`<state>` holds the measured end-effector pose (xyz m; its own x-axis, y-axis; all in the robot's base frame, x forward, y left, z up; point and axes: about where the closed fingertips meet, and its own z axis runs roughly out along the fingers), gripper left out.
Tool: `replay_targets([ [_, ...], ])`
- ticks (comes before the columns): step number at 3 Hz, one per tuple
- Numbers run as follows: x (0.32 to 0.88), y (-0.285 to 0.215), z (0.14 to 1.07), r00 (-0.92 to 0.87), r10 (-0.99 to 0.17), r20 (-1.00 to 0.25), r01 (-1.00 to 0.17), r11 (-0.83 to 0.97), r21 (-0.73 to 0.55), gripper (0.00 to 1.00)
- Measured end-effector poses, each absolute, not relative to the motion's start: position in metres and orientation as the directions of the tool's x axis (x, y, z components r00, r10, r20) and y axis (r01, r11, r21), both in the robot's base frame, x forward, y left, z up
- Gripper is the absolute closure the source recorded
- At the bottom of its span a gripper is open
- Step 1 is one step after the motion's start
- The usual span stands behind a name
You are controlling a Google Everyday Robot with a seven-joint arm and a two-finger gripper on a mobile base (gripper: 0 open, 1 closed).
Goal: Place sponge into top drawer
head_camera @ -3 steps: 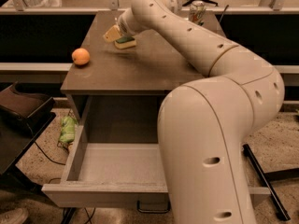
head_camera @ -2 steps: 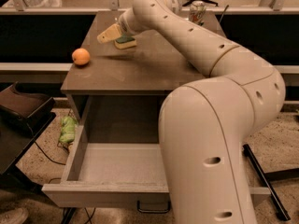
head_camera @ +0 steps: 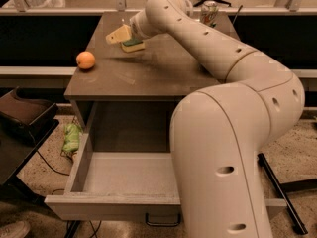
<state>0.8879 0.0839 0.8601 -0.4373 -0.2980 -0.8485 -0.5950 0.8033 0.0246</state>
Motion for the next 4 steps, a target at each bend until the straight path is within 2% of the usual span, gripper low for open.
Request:
replay_targets([
  [1, 0.8901, 0.0896, 0.8444, -0.418, -0.351, -0.838, -0.6, 0.799, -0.035, 0.01],
  [4, 0.8896, 0.0954, 0.838, -0.424, -0.352, -0.834, -0.606, 0.795, -0.028, 0.68],
])
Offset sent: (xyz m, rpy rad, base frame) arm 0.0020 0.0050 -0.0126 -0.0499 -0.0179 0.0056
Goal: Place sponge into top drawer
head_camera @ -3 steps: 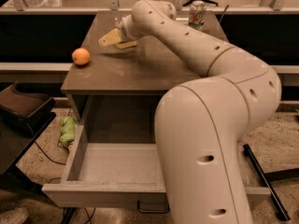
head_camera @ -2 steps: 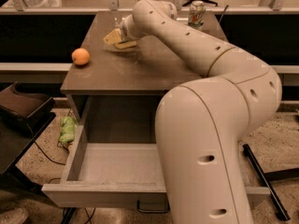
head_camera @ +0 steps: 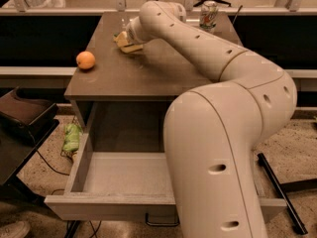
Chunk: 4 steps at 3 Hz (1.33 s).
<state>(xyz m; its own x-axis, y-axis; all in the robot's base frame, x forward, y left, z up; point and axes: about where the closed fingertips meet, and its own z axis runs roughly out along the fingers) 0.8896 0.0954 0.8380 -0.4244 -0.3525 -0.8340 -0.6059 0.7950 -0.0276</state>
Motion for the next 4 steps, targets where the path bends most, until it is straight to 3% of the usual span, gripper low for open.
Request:
replay_targets([
  [1, 0.889, 0.097, 0.835, -0.426, -0.354, -0.832, -0.608, 0.794, -0.026, 0.92],
  [2, 0.889, 0.099, 0.833, -0.428, -0.355, -0.831, -0.609, 0.793, -0.025, 1.0],
  [4, 0.887, 0.092, 0.869, -0.382, -0.374, -0.845, -0.603, 0.794, -0.079, 1.0],
])
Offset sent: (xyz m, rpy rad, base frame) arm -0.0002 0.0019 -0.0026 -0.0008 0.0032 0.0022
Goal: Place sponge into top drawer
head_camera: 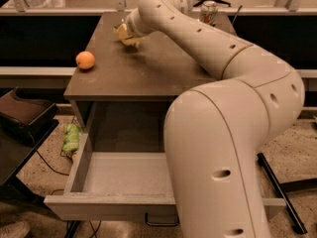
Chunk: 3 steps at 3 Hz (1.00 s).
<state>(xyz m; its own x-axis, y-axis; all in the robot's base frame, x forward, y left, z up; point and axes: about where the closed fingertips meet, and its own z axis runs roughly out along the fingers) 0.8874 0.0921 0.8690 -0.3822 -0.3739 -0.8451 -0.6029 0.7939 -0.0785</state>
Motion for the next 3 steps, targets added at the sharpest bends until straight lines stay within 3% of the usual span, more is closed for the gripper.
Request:
replay_targets([
  [1, 0.871, 0.068, 0.909, -0.343, -0.362, -0.867, -0.584, 0.805, -0.105, 1.0],
  [3, 0.788, 0.008, 0.948, -0.323, -0.393, -0.861, -0.604, 0.786, -0.132, 1.0],
])
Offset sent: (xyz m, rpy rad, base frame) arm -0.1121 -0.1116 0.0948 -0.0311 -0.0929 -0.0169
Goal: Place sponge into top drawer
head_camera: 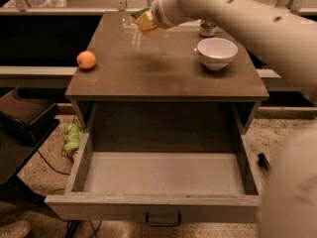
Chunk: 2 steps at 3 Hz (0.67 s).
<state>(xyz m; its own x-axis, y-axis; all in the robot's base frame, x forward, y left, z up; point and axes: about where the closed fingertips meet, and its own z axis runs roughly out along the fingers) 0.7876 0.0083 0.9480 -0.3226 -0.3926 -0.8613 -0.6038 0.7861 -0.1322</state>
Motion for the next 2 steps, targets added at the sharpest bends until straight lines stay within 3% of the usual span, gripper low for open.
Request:
replay_targets([
  [2, 0.619, -0.047, 0.922, -0.319, -0.484, -0.815, -0.72, 0.683, -0.124, 1.0],
])
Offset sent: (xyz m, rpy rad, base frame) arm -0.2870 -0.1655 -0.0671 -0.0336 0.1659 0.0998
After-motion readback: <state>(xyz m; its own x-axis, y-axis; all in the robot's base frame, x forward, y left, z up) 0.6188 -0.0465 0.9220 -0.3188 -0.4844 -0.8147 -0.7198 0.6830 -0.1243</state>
